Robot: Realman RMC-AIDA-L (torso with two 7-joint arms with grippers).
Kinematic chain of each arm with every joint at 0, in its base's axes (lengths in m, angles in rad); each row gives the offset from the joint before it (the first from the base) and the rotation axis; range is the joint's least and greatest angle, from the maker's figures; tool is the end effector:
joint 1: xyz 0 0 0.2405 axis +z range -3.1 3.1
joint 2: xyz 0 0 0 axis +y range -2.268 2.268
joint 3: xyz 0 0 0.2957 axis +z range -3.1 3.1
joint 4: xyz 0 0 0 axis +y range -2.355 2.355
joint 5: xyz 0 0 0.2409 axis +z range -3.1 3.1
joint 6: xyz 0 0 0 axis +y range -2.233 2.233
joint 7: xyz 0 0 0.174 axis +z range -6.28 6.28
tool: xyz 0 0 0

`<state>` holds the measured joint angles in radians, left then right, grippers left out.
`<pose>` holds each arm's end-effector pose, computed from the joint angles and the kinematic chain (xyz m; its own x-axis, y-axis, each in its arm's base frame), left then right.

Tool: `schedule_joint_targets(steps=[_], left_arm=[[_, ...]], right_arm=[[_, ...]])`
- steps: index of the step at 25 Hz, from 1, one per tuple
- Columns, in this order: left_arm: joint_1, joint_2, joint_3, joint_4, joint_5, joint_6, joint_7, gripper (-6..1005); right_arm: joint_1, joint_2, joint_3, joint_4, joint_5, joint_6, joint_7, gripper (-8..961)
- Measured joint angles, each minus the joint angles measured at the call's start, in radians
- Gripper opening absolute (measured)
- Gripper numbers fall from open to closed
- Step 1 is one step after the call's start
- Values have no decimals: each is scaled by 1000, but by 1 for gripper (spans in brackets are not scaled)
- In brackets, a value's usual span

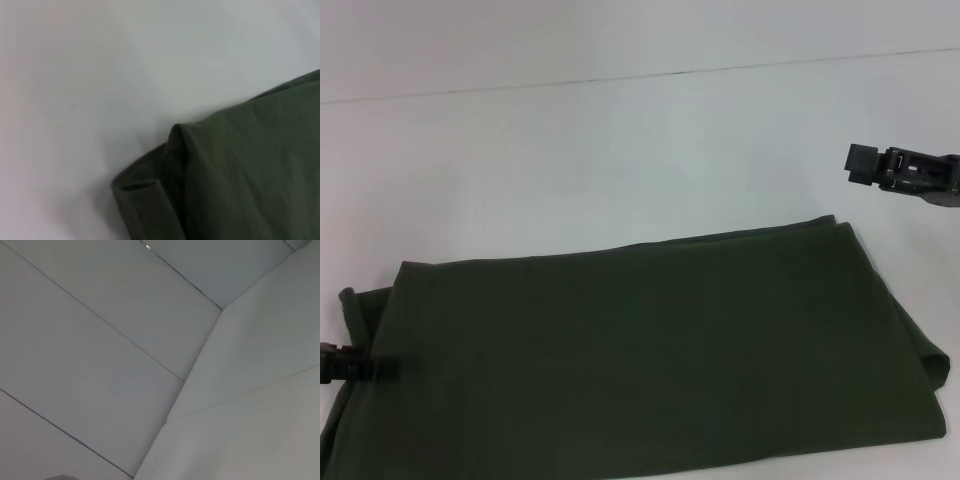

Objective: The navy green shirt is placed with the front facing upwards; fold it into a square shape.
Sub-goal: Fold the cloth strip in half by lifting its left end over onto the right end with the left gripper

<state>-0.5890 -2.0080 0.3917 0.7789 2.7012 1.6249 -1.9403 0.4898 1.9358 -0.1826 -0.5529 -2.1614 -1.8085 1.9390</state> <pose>-0.3878 0.3647 0.0157 0.5002 0.8531 0.1482 0.8606 -0.4708 -0.1944 0.3573 0.3521 0.0556 0.1962 -0.7181 -0.6677 -0.8542 -0.4596 0.2433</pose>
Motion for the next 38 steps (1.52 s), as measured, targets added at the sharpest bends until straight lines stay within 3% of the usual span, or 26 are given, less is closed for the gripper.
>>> schedule_joint_targets(steps=[4,10,15,18,28,38], left_arm=[[0,-2,14,-2,7,-12,-9,814],[2,-9,30,1,9,-26,-18,605],[0,-9,30,2,9,-27,-19,370],[-1,-9,30,2,9,-27,-19,139],[-2,-9,30,2,9,-27,-18,21],[10,0,-3,34,-35,24,-8,24]], right_arm=[[-4,-2,0,1,7,0,1,928],[-6,-4,0,3,14,-1,1,929],[-7,-5,0,3,14,-2,1,929],[-7,-5,0,3,14,0,1,929],[-7,-5,-3,5,14,1,1,929],[-9,-2,-6,8,14,4,-7,928]])
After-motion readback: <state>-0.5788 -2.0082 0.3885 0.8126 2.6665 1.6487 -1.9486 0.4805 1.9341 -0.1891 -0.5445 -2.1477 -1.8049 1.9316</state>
